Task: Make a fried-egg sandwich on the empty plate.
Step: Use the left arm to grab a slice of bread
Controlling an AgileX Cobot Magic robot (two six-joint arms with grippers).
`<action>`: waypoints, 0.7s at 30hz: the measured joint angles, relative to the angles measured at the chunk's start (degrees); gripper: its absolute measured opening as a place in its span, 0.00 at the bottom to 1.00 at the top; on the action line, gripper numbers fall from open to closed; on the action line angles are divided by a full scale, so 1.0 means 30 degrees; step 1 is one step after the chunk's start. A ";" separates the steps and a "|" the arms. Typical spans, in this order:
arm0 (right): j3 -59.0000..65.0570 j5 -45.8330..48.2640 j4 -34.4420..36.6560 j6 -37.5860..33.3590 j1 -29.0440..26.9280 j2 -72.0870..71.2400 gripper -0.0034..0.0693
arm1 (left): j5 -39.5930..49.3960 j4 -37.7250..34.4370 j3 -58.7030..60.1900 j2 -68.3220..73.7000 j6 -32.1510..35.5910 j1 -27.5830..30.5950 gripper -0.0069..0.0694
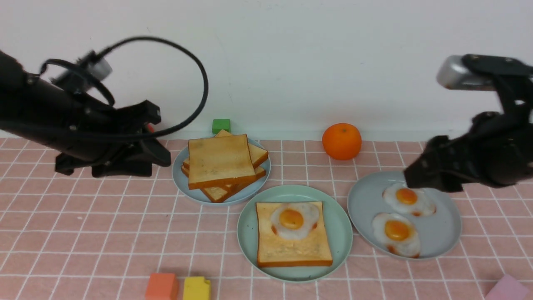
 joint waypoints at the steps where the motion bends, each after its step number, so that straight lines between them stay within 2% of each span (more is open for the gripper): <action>1: 0.0022 0.0246 -0.0038 0.0085 0.0240 -0.0412 0.75 | 0.0101 -0.0248 -0.0353 0.0900 0.0462 0.0203 0.52; 4: 0.0281 0.0377 -0.0038 0.0128 0.0977 -0.1264 0.75 | 0.0082 -0.0773 -0.1246 0.3094 0.1742 0.0337 0.55; 10: 0.0425 0.0612 -0.0038 0.0128 0.2411 -0.1563 0.75 | -0.0074 -0.1553 -0.3652 0.6608 0.2349 0.0352 0.61; 21: 0.0443 0.0786 0.0170 0.0179 0.2613 -0.1563 0.75 | -0.0271 -0.2120 -0.5969 0.9877 0.2432 0.0352 0.64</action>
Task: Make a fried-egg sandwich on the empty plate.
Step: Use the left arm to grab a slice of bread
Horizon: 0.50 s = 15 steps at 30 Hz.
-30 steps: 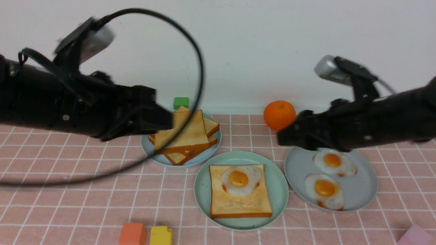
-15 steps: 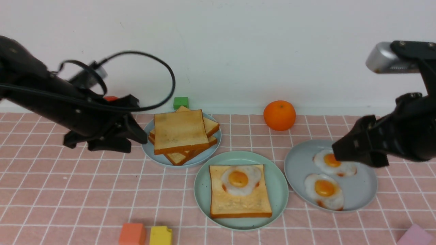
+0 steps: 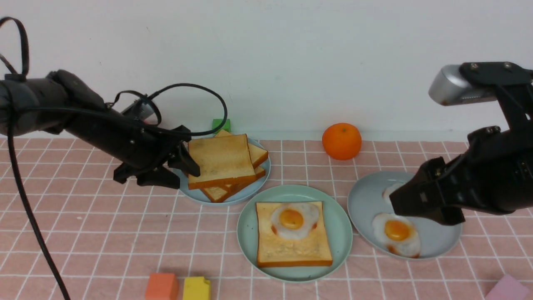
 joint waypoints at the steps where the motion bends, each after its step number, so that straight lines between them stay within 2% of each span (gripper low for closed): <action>1: 0.0000 0.0006 0.0000 0.0000 0.0000 0.0000 0.75 | -0.0080 -0.0350 -0.0046 0.0304 0.0144 0.0000 0.64; 4: 0.0000 0.0024 0.0000 0.0000 0.0000 0.0000 0.75 | -0.0147 -0.1182 -0.0090 0.0738 0.0827 0.0000 0.63; 7: 0.0000 0.0024 0.0000 0.0140 0.0000 0.0000 0.75 | -0.0122 -0.2069 -0.0090 0.0921 0.2050 0.0000 0.56; 11: 0.0000 0.0045 0.0000 0.0473 0.0000 0.0000 0.75 | -0.0107 -0.2364 -0.0093 0.0921 0.2605 0.0000 0.39; 12: 0.0000 0.0062 0.0000 0.0462 0.0000 0.0000 0.75 | -0.0084 -0.2364 -0.0093 0.0921 0.2622 0.0000 0.38; 14: 0.0000 0.0133 0.0000 0.0501 0.0000 0.0000 0.75 | 0.0103 -0.2337 -0.0093 0.0921 0.2644 0.0000 0.26; 15: 0.0000 0.0150 0.0000 0.0501 0.0000 0.0000 0.75 | 0.0128 -0.2343 -0.0093 0.0921 0.2644 0.0000 0.26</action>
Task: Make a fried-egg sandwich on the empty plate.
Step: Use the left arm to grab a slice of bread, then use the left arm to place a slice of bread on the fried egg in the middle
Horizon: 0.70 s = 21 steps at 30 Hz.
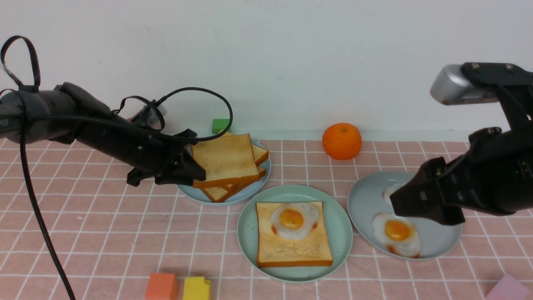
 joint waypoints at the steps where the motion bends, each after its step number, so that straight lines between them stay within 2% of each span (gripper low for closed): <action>1: 0.0000 0.0106 0.0000 0.0000 0.0000 0.0000 0.75 | 0.0168 0.0111 0.0000 -0.0086 0.0005 0.0000 0.24; 7: 0.0021 0.0447 0.0000 0.0000 0.0000 -0.0459 0.75 | 0.1714 0.0607 0.0000 -0.1306 0.0456 0.0000 0.24; 12: 0.0021 0.0528 0.0000 0.0087 0.0000 -0.1479 0.75 | 0.2203 -0.1156 0.2059 -0.4238 0.1550 -0.0761 0.24; 13: 0.0021 0.0544 0.0000 0.0336 0.0000 -0.1856 0.75 | 0.1990 -0.2156 0.3298 -0.5007 0.2231 -0.1599 0.24; 17: 0.0021 0.0641 0.0000 0.0577 0.0000 -0.2387 0.75 | 0.1144 -0.3564 0.5745 -0.5586 0.3123 -0.3506 0.24; 21: 0.0021 0.0682 0.0000 0.0577 0.0000 -0.2549 0.75 | -0.0232 -0.3792 0.6531 -0.5291 0.3255 -0.4905 0.24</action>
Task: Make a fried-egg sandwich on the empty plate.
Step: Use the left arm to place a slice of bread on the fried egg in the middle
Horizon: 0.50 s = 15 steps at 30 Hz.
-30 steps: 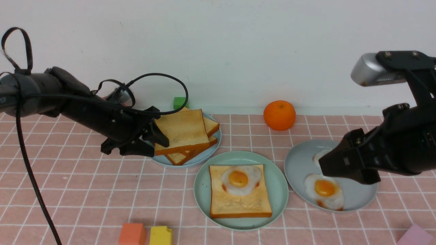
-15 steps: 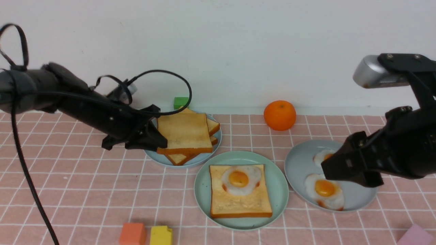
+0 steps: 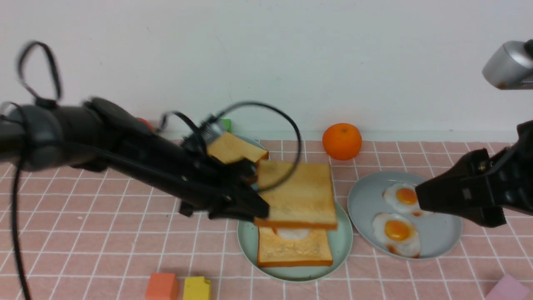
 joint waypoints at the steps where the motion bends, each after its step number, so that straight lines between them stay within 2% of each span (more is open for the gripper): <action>1: 0.0000 0.0000 -0.0038 0.0000 0.0000 0.0000 0.75 | -0.0555 -0.0114 0.0052 0.0259 0.0000 -0.0483 0.24; 4: 0.0000 0.0000 -0.0150 0.0000 0.0000 0.0000 0.75 | -0.1632 -0.0489 0.0052 0.0793 0.0000 -0.1234 0.24; 10: 0.0000 0.0143 -0.0339 0.0019 0.0000 0.0000 0.75 | -0.3426 -0.0988 0.0052 0.1896 -0.0695 -0.1346 0.24; 15: 0.0000 0.0269 -0.0355 0.0019 0.0000 0.0000 0.75 | -0.3717 -0.1007 0.0052 0.2332 -0.0700 -0.1346 0.24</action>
